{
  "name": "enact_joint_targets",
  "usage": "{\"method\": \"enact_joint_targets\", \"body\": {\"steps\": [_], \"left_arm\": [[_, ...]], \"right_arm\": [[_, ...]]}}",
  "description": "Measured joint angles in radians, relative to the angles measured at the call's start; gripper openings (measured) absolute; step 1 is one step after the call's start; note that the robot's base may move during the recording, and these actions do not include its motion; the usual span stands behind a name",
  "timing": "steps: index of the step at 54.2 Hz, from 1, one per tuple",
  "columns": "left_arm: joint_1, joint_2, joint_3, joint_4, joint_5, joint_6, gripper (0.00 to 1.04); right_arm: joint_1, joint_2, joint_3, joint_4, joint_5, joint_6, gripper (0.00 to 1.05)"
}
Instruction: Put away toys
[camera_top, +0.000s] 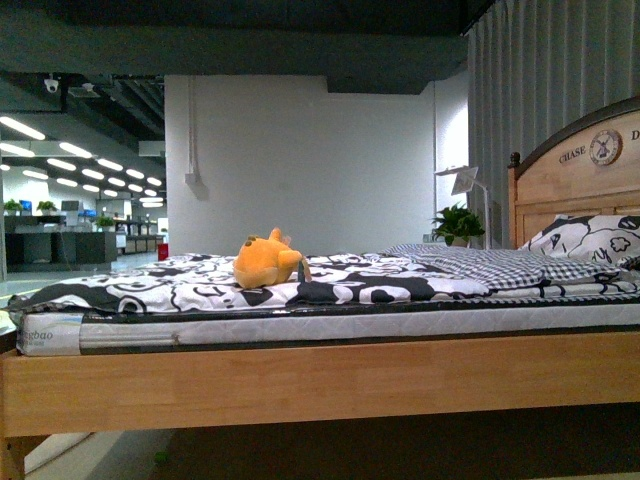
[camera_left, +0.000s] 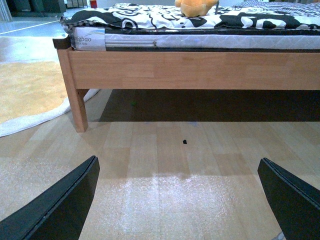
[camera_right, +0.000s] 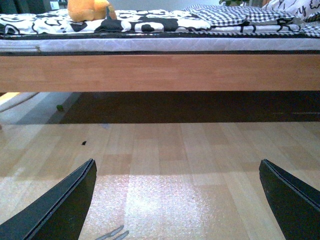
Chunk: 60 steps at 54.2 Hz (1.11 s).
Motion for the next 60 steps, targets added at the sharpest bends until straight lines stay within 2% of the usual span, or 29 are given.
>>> {"method": "enact_joint_targets", "body": {"steps": [60], "left_arm": [[0.000, 0.000, 0.000, 0.000, 0.000, 0.000, 0.99]], "right_arm": [[0.000, 0.000, 0.000, 0.000, 0.000, 0.000, 0.98]]}}
